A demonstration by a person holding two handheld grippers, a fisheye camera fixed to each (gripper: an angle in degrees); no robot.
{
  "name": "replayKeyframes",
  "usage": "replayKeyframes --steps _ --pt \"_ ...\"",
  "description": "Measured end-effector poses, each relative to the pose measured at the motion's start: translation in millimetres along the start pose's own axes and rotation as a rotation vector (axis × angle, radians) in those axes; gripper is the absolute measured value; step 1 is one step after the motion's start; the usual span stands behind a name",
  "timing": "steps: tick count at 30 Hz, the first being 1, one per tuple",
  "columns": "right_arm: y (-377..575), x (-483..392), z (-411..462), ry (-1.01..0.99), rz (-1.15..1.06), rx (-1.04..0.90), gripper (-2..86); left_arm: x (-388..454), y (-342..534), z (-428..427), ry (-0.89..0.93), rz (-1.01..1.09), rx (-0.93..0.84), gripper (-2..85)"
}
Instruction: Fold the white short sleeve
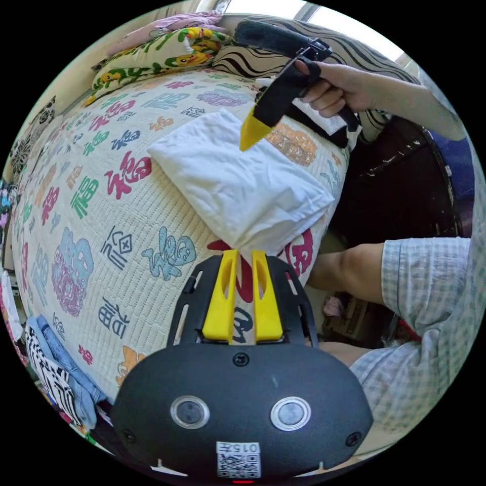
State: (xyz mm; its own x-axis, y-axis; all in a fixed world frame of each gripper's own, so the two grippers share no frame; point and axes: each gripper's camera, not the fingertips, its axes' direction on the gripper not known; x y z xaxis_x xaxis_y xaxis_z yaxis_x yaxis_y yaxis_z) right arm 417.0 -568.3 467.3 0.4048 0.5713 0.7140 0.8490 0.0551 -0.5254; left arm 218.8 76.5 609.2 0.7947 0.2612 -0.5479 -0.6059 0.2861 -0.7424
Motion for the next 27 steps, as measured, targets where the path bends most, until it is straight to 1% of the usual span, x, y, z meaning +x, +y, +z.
replayKeyframes --steps 3,4,9,11,13,14,18,20,23,27 --pt "6 -28 47 0.188 -0.044 -0.129 6.4 1 -2 -4 0.023 0.013 0.045 5.6" --pt "7 -35 64 0.281 -0.050 -0.169 6.7 0 -2 -6 0.031 0.016 0.055 5.6" --pt "7 -48 112 0.510 -0.048 -0.248 5.7 -2 1 -14 0.059 0.033 0.090 5.4" --pt "7 -51 129 0.611 -0.052 -0.281 2.6 -2 2 -18 0.064 0.050 0.102 5.3" --pt "8 -54 136 0.650 -0.041 -0.280 0.1 -2 2 -26 0.063 0.066 0.130 5.3" --pt "10 -57 139 0.637 -0.045 -0.270 -0.4 -2 1 -28 0.067 0.068 0.136 5.3" --pt "15 -63 144 0.622 -0.024 -0.231 -0.3 0 -2 -36 0.080 0.125 0.157 5.3" --pt "19 -65 152 0.655 -0.026 -0.233 2.2 1 -2 -38 0.073 0.144 0.151 5.1" --pt "21 -65 165 0.650 -0.025 -0.268 6.5 -1 -3 -41 0.074 0.164 0.146 5.0" --pt "25 -67 175 0.676 -0.028 -0.276 6.5 -1 -3 -46 0.085 0.204 0.143 4.9"
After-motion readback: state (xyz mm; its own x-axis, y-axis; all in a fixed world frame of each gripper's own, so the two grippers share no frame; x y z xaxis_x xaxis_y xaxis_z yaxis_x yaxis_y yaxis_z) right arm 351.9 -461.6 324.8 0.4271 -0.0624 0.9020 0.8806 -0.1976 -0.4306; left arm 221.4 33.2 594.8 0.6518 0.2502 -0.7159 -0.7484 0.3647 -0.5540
